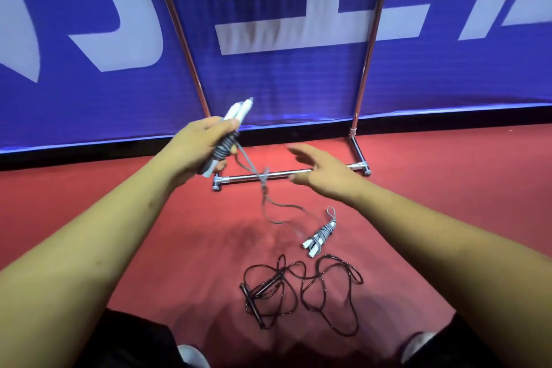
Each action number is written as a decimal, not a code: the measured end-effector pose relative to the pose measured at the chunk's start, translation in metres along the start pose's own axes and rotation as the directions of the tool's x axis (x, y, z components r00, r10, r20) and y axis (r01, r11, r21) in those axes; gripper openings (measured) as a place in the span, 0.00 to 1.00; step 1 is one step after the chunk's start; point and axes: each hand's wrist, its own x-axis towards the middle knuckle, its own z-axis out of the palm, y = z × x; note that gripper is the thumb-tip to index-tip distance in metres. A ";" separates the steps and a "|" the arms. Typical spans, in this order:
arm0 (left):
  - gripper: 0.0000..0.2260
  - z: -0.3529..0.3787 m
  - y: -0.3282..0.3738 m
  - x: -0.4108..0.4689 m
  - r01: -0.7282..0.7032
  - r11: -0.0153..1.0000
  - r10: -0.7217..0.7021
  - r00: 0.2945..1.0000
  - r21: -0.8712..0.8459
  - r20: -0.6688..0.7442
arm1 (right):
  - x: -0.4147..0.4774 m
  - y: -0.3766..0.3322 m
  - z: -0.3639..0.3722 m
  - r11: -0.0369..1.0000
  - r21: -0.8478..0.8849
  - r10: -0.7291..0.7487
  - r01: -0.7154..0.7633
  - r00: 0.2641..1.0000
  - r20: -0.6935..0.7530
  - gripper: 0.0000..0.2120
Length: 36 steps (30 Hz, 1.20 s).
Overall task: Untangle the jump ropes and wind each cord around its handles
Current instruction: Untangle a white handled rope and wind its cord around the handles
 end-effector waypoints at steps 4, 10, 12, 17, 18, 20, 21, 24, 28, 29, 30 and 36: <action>0.11 0.021 0.009 -0.007 -0.037 0.994 0.051 0.988 -0.100 0.143 | -0.005 -0.029 0.026 0.884 0.458 -0.162 0.095 0.981 0.110 0.12; 0.12 0.011 0.000 0.001 0.001 0.981 0.012 0.998 -0.196 0.065 | -0.004 -0.026 0.026 0.924 0.376 -0.067 0.070 0.998 -0.019 0.06; 0.12 0.004 -0.003 0.005 0.007 0.957 -0.015 1.000 -0.289 -0.025 | -0.002 -0.020 0.023 0.960 0.276 -0.047 0.043 0.999 0.006 0.05; 0.10 -0.005 -0.010 0.013 0.003 0.895 -0.093 0.979 -0.446 -0.180 | -0.003 -0.008 0.023 0.982 0.171 0.079 -0.085 0.996 0.041 0.06; 0.11 -0.004 -0.013 0.015 -0.003 0.893 -0.104 0.972 -0.450 -0.213 | -0.004 -0.008 0.022 0.989 0.130 0.071 -0.073 0.997 0.021 0.08; 0.12 -0.006 -0.019 0.020 -0.004 0.893 -0.142 0.946 -0.450 -0.290 | -0.007 -0.012 0.020 0.996 0.086 0.038 -0.037 0.999 0.000 0.12; 0.13 -0.009 -0.022 0.023 0.002 0.890 -0.164 0.935 -0.455 -0.316 | -0.007 -0.014 0.018 0.997 0.074 0.022 -0.022 1.000 0.003 0.13; 0.16 -0.022 -0.038 0.033 0.048 0.882 -0.233 0.909 -0.470 -0.346 | -0.008 -0.018 0.013 0.998 0.059 0.035 -0.039 0.997 0.062 0.09; 0.17 -0.035 -0.055 0.042 0.083 0.897 -0.265 0.887 -0.435 -0.378 | -0.011 -0.020 0.007 0.978 0.186 0.068 -0.088 0.991 0.113 0.08; 0.17 -0.035 -0.057 0.044 0.084 0.911 -0.255 0.885 -0.404 -0.390 | -0.011 -0.021 0.006 0.964 0.252 0.057 -0.079 0.994 0.094 0.09; 0.17 -0.035 -0.060 0.045 0.084 0.932 -0.233 0.884 -0.352 -0.405 | -0.011 -0.021 0.006 0.927 0.371 0.034 -0.055 0.997 0.064 0.09; 0.15 -0.037 -0.077 0.048 0.140 0.964 -0.230 0.866 -0.228 -0.443 | -0.011 -0.025 -0.009 0.309 0.910 0.043 -0.275 0.960 0.276 0.11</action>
